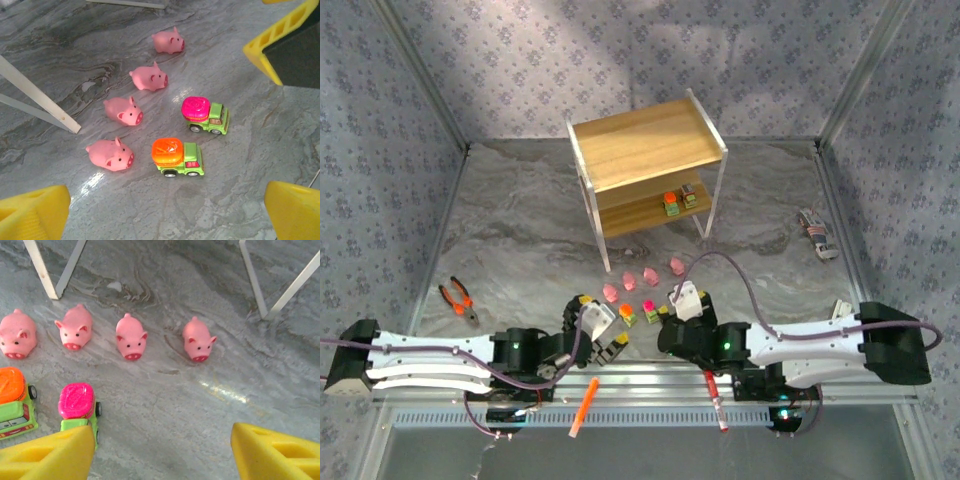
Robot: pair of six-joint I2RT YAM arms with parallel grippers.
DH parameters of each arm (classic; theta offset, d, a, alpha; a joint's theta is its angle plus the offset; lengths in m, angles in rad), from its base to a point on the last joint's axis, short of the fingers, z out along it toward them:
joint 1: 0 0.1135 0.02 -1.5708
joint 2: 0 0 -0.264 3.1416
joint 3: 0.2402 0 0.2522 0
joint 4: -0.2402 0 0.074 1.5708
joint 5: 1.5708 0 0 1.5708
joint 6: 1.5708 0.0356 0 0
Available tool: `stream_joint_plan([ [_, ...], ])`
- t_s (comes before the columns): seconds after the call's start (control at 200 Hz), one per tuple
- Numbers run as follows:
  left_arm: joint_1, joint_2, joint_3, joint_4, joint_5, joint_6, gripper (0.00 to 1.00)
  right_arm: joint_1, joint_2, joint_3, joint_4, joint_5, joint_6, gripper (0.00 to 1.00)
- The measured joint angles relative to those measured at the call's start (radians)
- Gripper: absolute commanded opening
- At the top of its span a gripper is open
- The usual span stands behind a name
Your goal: Place and organize the plastic toys onto the shelf
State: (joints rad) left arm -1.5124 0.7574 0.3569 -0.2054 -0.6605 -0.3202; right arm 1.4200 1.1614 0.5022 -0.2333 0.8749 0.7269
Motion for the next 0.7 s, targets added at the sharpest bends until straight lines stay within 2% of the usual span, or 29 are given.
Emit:
stream_joint_plan([
  [0.205,0.0,0.107,0.002,-0.008,-0.001,-0.03,0.99,0.07,0.111,0.0,0.028,0.014,0.084,0.7],
  [0.51,-0.001,0.045,0.002,-0.005,-0.01,-0.04,0.99,0.122,0.245,0.002,0.124,0.023,0.139,0.7],
  [0.7,-0.001,0.071,0.002,0.016,0.018,-0.036,0.99,0.116,0.26,0.002,0.18,0.016,0.141,0.73],
])
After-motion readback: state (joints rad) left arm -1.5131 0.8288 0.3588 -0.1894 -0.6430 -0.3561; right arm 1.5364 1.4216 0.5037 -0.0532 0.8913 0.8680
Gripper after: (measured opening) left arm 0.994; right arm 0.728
